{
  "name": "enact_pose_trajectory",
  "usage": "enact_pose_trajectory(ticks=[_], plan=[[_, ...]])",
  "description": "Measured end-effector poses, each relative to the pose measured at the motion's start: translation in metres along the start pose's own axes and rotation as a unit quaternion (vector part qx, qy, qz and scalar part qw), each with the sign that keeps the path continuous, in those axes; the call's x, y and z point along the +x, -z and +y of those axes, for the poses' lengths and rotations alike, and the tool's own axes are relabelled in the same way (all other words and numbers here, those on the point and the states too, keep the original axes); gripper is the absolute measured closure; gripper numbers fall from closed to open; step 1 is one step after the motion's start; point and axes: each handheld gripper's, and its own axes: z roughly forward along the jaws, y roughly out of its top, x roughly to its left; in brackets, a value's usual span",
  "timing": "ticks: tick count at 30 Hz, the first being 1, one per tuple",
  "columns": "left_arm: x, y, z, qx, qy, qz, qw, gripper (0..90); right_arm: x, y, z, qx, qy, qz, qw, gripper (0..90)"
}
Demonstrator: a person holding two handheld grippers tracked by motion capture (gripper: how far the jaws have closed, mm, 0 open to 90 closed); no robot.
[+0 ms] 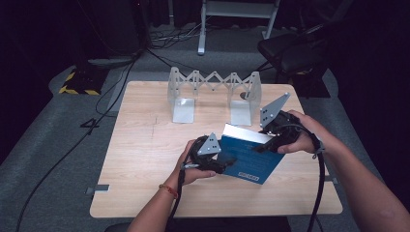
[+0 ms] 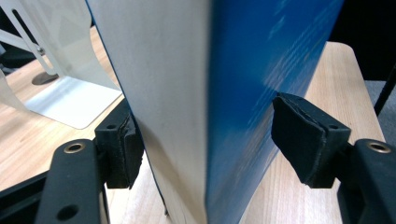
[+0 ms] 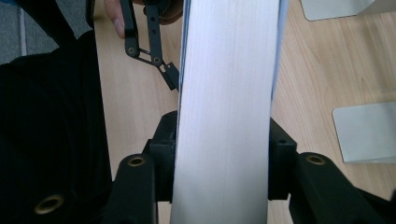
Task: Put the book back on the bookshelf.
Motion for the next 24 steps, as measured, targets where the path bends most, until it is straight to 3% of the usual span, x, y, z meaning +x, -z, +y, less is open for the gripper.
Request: enact_pose_trajectory(ticks=[5, 8, 10, 15, 21, 24], plan=[[0.0, 0.004, -0.006, 0.03, 0.009, 0.009, 0.9995, 32.0, -0.001, 0.001, -0.004, -0.014, -0.01, -0.007, 0.9998, 60.6], [0.0, 0.011, -0.013, 0.057, 0.009, 0.016, 0.9982, 31.4, -0.003, 0.001, -0.007, -0.026, -0.028, -0.01, 0.9992, 60.8], [0.0, 0.019, -0.019, 0.074, 0.008, 0.017, 0.9971, 31.6, -0.003, 0.001, -0.007, -0.023, -0.024, -0.014, 0.9993, 60.9], [0.001, 0.048, -0.041, 0.111, 0.018, 0.041, 0.9928, 31.7, -0.005, 0.001, -0.008, -0.028, -0.045, -0.029, 0.9982, 60.9], [0.007, 0.076, -0.068, 0.144, 0.051, 0.072, 0.9856, 31.0, -0.009, 0.002, -0.006, -0.023, -0.061, -0.041, 0.997, 61.0], [0.011, 0.085, -0.079, 0.152, 0.073, 0.077, 0.9827, 30.1, -0.013, 0.003, -0.004, -0.023, -0.068, -0.046, 0.9964, 61.0]])
